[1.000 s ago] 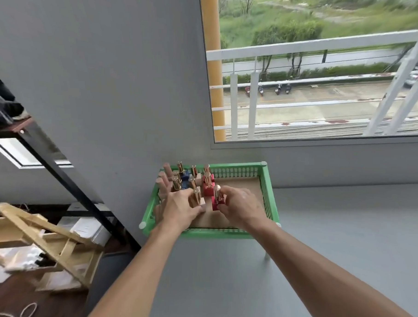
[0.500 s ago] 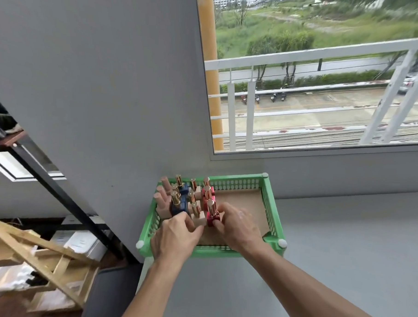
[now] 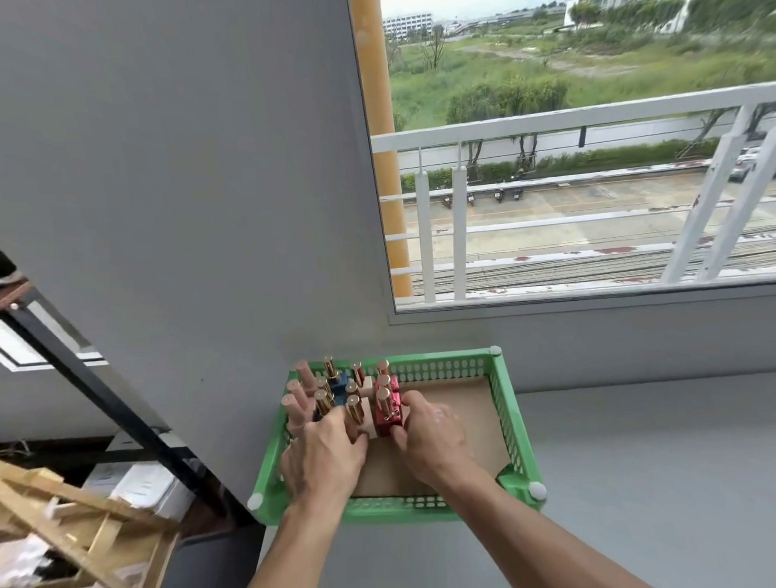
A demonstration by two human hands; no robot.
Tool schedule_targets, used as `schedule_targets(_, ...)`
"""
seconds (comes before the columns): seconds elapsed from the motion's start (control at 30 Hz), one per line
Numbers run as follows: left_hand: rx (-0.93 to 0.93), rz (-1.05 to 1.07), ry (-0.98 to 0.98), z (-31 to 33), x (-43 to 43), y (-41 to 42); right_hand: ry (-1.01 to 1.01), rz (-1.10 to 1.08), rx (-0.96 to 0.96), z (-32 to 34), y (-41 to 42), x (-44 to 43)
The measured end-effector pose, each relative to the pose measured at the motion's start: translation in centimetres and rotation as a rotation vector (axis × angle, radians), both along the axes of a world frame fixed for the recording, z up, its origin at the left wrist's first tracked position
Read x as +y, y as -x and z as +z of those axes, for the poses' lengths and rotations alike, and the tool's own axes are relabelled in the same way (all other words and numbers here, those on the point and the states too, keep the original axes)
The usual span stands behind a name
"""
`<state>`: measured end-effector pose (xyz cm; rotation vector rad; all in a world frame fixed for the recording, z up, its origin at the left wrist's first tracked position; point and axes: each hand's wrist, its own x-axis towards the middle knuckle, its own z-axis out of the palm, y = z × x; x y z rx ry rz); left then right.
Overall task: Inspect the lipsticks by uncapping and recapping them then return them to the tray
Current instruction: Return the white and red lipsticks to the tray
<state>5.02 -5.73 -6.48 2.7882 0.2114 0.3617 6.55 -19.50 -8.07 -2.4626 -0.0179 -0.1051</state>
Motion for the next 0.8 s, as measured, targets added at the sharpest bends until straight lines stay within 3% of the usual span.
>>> schedule_targets(0.8,-0.027,0.031,0.075,0.0,0.7,-0.1,-0.119,0.025,0.147,0.0,-2.1,0.5)
